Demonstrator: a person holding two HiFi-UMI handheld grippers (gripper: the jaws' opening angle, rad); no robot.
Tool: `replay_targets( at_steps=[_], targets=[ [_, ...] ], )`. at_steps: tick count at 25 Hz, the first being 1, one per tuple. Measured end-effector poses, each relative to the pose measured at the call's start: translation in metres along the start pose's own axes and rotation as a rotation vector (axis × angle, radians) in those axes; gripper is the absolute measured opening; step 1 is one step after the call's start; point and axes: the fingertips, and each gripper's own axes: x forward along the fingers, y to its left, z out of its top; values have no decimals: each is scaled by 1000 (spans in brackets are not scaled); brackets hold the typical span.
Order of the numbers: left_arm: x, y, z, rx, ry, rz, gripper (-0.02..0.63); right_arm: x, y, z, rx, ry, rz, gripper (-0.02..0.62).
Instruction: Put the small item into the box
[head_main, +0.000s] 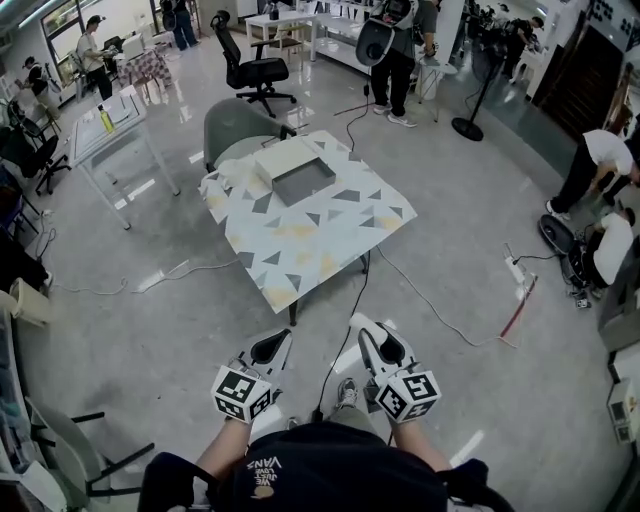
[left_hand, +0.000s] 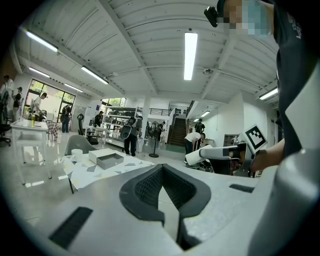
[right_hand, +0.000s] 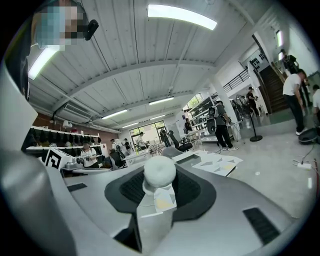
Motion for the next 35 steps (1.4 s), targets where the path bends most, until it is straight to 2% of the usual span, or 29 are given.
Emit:
replay_targets(
  at_steps=[9, 17, 26, 35],
  targets=[
    [75, 10, 27, -3, -27, 125, 6, 42, -77, 35, -35, 34, 102, 129],
    [113, 6, 26, -41, -39, 227, 6, 63, -125, 47, -46, 65, 189, 129],
    [140, 15, 20, -50, -18, 235, 6, 85, -149, 44, -17, 78, 192, 129],
    [170, 81, 28, -72, -8, 208, 6, 155, -152, 49, -3, 85, 163, 129]
  ],
)
